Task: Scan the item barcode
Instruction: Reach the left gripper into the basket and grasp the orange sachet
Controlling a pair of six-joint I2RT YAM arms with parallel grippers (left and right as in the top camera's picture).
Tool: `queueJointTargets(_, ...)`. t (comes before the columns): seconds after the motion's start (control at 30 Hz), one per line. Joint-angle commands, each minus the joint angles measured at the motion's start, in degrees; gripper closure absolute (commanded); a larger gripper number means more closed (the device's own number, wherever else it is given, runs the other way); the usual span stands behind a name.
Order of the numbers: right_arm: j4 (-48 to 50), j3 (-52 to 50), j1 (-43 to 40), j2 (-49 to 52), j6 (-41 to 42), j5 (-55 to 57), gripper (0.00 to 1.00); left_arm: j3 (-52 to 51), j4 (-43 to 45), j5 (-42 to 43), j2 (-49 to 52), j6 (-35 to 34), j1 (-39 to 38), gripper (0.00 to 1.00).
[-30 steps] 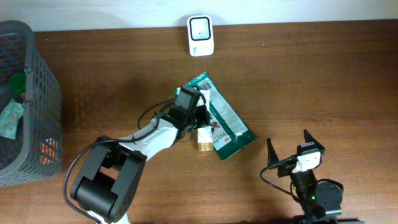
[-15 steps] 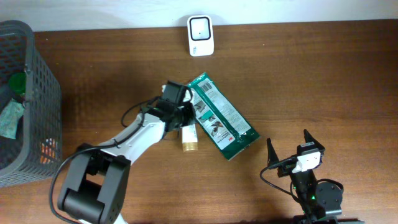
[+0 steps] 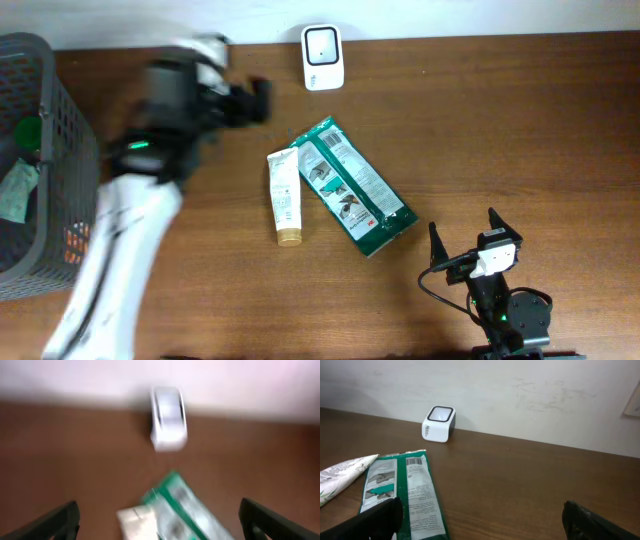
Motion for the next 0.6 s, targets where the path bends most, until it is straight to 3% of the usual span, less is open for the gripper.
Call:
queueJointTargets(0.0,0.0,-0.5,0.3,-0.4,0.5,0.1,0.02,6.8,-1.5,-5.1,-7.5,8.0,10.7,0.01)
queueJointTargets(0.17,0.0,-0.5,0.3,-0.4,0.5,0.1,0.02,8.6,-6.0,-5.7,-9.2,7.9,33.6,0.01)
queueJointTargets(0.3,0.0,-0.5,0.3,-0.4,0.5,0.1,0.02,8.6,-9.7,-5.6,-5.5,7.9,45.3,0.03)
queueJointTargets(0.57,0.0,-0.5,0.3,-0.4,0.5,0.1,0.02,8.6,-14.3,-3.3,7.3,8.3,55.5,0.09)
